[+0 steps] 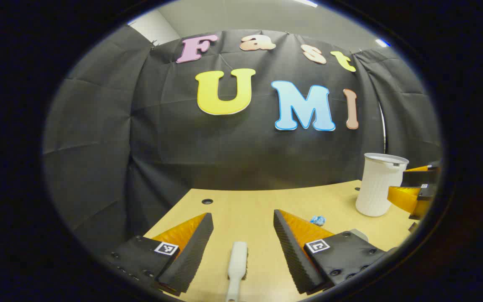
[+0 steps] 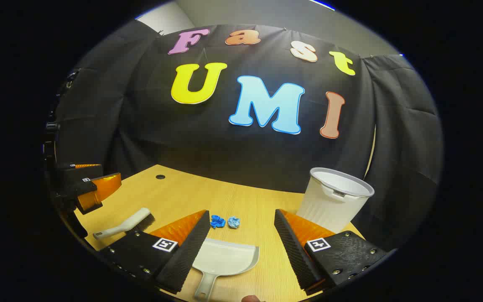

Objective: Pick up the small broom and dustpan from the desktop, sweep the trash into the dustpan with the broom, and then empty the trash into the garbage bin.

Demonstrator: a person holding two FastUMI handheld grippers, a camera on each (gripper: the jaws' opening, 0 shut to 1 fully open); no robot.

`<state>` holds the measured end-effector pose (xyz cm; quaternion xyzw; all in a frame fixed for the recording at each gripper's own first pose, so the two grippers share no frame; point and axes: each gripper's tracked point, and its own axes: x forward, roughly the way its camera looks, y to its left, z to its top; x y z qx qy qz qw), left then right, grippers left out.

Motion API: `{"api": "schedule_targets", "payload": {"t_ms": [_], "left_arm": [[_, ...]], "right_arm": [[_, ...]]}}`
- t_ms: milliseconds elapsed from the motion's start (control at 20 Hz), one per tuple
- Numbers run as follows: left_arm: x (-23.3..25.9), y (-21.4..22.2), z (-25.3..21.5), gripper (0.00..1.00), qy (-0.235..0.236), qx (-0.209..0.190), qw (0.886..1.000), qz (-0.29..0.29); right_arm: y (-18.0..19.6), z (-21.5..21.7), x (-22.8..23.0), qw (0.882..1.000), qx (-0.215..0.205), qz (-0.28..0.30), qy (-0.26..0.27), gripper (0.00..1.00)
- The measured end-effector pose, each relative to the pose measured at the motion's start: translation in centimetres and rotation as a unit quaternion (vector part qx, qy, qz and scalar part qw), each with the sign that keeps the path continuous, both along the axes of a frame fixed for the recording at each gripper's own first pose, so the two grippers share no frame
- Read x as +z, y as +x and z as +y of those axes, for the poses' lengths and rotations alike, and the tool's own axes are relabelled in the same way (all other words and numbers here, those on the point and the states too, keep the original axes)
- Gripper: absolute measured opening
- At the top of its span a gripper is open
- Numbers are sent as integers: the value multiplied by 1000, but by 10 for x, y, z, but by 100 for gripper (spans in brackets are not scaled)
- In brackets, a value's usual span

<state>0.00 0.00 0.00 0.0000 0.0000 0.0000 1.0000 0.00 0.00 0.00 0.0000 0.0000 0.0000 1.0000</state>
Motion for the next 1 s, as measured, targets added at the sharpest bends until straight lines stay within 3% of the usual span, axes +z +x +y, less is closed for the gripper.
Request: {"api": "schedule_targets", "payload": {"t_ms": [400,700,1000], "left_arm": [[-5,2,0,95,3,-18,1000,17],[-6,1,0,94,12,-16,1000,16],[-35,-10,-11,95,35,-20,998,54]], "right_arm": [[1,4,-1,1000,-9,9,4,96],[6,16,1,1000,16,4,5,96],[5,12,-31,998,23,48,16,96]]}}
